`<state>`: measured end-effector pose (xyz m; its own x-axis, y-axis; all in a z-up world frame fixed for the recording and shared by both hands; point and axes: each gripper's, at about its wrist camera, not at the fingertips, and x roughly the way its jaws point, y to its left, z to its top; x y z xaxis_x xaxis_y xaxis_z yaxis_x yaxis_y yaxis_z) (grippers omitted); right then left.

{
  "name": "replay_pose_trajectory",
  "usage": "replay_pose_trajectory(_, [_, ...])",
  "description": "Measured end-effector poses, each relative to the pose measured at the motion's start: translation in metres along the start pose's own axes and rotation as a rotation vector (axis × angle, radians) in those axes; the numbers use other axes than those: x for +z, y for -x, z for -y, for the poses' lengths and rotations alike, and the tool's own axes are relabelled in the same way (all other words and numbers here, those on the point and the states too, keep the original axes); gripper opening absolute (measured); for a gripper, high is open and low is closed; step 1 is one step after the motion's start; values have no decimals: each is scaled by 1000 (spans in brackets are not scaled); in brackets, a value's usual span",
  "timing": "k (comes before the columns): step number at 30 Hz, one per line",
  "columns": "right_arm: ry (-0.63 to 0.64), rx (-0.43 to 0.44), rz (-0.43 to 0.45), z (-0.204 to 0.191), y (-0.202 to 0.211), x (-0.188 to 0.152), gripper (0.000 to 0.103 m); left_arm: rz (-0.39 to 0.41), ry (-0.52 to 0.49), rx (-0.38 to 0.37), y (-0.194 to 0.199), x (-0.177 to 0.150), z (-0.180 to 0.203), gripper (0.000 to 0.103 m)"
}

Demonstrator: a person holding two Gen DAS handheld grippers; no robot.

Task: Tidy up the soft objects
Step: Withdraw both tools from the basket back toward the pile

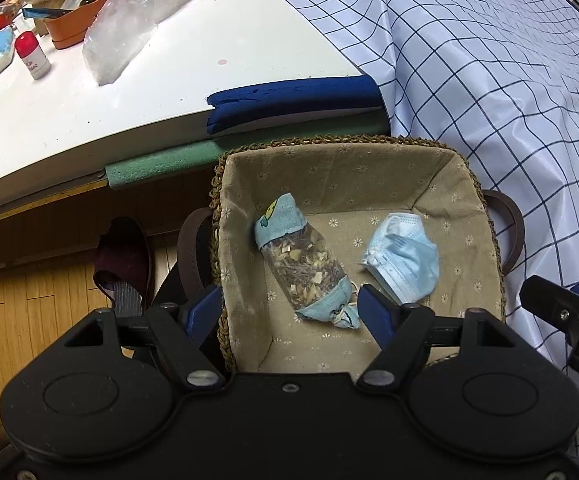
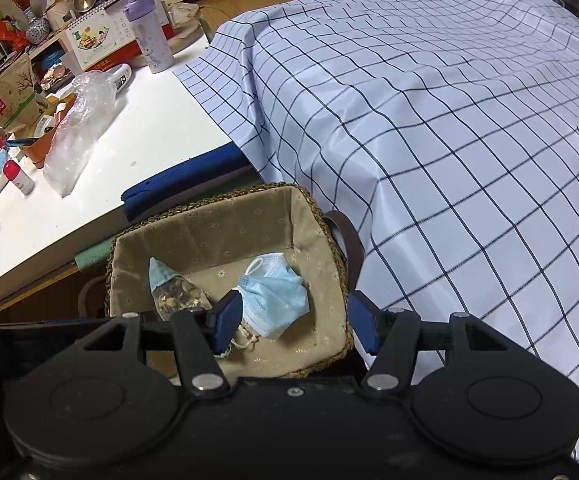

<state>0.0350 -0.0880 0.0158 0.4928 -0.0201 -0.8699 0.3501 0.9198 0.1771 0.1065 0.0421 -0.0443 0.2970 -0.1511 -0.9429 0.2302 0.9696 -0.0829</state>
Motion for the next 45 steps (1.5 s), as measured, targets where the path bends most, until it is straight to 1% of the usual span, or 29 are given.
replay_pose_trajectory(11, [-26, 3, -3, 14, 14, -15, 58, -7, -21, 11, 12, -11, 10, 70])
replay_pose_trajectory(21, [-60, -1, 16, 31, 42, -38, 60, -2, -60, 5, 31, -30, 23, 71])
replay_pose_trajectory(25, [-85, -14, 34, 43, 56, -52, 66, -2, -97, -9, 39, -42, 36, 72])
replay_pose_trajectory(28, [-104, -32, 43, 55, 66, -65, 67, 0, -134, -20, 44, -53, 49, 81])
replay_pose_trajectory(31, [-132, -55, 53, 69, 77, -80, 74, 1, -181, -25, 48, -63, 64, 82])
replay_pose_trajectory(34, [-163, -87, 70, 85, 89, -95, 76, 2, -226, -31, 51, -72, 78, 82])
replay_pose_trajectory(35, [-177, -97, 80, 91, 93, -101, 76, 4, -242, -32, 53, -75, 83, 82])
replay_pose_trajectory(38, [-228, -132, 122, 111, 109, -116, 82, 10, -290, -35, 57, -83, 97, 82])
replay_pose_trajectory(45, [-406, -258, 218, 168, 142, -146, 84, 19, -395, -57, 63, -101, 129, 82])
